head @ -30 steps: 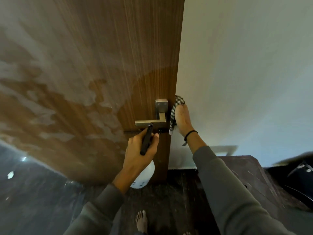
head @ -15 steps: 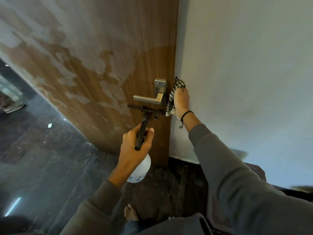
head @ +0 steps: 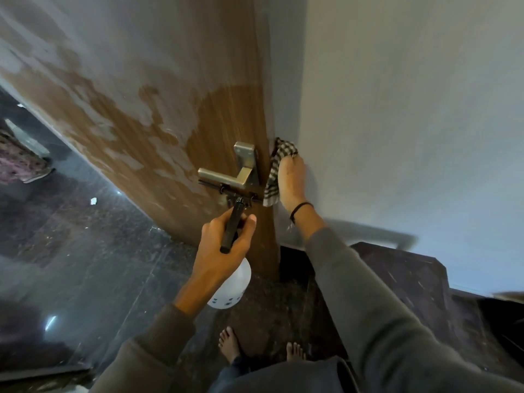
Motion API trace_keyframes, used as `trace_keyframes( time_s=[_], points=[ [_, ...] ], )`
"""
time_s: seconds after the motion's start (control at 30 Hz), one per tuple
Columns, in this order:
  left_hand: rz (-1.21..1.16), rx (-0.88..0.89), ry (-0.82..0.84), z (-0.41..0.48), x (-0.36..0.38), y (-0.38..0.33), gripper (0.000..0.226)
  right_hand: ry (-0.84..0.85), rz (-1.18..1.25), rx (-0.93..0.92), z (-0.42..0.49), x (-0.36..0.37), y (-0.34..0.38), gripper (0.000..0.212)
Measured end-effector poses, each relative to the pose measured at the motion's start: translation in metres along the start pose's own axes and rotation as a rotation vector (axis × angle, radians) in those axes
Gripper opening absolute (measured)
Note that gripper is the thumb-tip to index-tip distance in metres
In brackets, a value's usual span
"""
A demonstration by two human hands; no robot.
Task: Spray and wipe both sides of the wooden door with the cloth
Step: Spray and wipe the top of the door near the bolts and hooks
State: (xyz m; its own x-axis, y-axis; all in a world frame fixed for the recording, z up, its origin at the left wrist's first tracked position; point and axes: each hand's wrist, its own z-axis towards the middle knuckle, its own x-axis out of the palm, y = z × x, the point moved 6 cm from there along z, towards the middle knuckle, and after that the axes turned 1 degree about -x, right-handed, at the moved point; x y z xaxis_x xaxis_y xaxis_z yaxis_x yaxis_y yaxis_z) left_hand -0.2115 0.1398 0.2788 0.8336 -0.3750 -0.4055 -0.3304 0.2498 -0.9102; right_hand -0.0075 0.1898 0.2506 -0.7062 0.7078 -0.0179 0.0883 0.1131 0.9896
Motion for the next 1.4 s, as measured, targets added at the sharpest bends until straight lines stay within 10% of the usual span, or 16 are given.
trace_keyframes(
  time_s=[0.5, 0.8, 1.0, 1.4],
  points=[
    [-0.016, -0.027, -0.15, -0.076, -0.019, 0.008, 0.027, 0.485, 0.051, 0.027, -0.075, 0.044, -0.027, 0.04],
    [-0.081, -0.127, -0.434, -0.152, -0.082, 0.037, 0.032, 1.033, -0.301, -0.916, -0.192, 0.166, 0.017, 0.032],
    [-0.03, -0.18, -0.66, -0.203, -0.128, 0.06, 0.025, 1.087, -0.403, -1.384, -0.252, 0.222, -0.005, 0.019],
    [0.072, -0.275, -0.987, -0.278, -0.255, 0.103, 0.014, 1.321, -0.471, -1.485, -0.361, 0.354, -0.017, 0.039]
  ],
)
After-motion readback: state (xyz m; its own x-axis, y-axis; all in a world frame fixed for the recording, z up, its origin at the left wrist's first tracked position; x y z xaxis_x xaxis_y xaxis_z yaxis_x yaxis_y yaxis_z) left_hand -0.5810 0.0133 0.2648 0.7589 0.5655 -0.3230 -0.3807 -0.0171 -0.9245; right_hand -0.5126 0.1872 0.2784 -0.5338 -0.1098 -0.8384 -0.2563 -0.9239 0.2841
